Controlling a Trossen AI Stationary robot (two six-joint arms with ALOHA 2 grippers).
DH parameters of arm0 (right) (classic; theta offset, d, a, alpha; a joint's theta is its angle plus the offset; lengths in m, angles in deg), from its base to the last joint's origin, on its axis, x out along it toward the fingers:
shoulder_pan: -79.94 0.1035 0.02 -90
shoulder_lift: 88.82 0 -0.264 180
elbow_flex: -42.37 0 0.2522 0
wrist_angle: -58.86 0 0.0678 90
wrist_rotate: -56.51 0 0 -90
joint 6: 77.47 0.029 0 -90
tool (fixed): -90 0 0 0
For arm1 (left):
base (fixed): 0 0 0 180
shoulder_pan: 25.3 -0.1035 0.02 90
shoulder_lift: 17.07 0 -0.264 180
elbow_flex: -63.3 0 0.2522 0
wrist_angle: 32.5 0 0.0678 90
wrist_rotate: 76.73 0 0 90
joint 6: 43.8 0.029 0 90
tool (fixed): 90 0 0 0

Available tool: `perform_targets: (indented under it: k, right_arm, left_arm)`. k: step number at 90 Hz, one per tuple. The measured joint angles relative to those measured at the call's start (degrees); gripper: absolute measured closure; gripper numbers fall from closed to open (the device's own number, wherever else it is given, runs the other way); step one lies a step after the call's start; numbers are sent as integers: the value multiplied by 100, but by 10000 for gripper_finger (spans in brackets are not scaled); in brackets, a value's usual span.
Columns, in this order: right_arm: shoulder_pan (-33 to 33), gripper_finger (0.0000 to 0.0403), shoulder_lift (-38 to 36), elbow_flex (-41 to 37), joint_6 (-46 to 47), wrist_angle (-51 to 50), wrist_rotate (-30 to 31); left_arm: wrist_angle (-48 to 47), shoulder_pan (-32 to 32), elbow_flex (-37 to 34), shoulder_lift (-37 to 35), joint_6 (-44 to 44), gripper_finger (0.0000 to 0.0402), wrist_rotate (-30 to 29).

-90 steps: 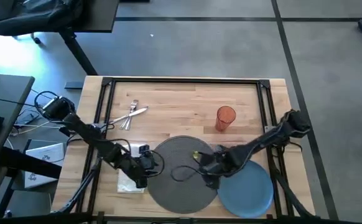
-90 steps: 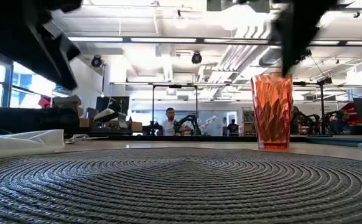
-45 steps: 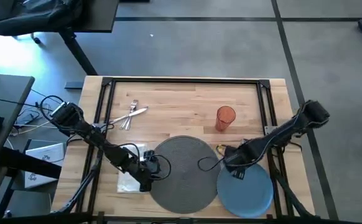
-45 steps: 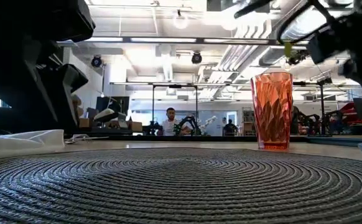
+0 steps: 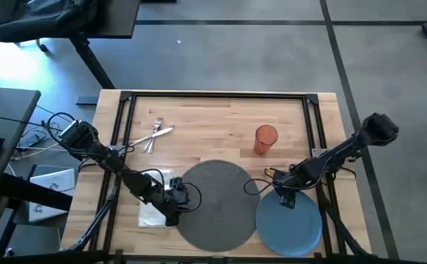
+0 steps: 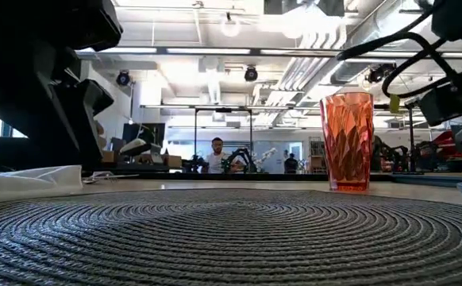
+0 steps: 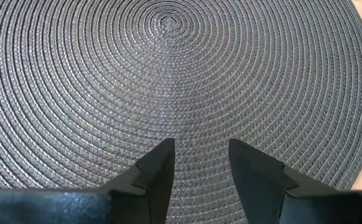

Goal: Set table place
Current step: Put the blue plate on the gray table mat

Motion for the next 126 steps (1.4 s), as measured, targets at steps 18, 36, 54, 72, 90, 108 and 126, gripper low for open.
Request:
perform_targets:
  k: [18, 36, 54, 72, 90, 108, 126]
  right_arm:
    - [28, 303, 6, -11, -168, -107, 250]
    - [24, 391, 6, 33, -54, -117, 209]
    - [24, 403, -118, 389, -102, -660, 98]
    - [24, 402, -488, 1004, 71, -1286, 230]
    - [-80, 402, -570, 1447, 15, -1145, 794]
    - [-470, 402, -557, 1491, 41, -776, 1209]
    - [-1078, 403, -553, 1491, -160, 172, 1345]
  left_arm:
    - [7, -51, 0, 0, 62, 265, -40]
    - [7, -164, 0, 0, 89, 265, -50]
    - [14, -185, 0, -2, 209, 265, -99]
    - [213, -183, 2, -2, 214, 265, -108]
    - [596, -214, 4, 229, 425, 265, -65]
    - [695, -303, 7, 501, 410, 265, 16]
    - [782, -332, 7, 531, 454, 265, 42]
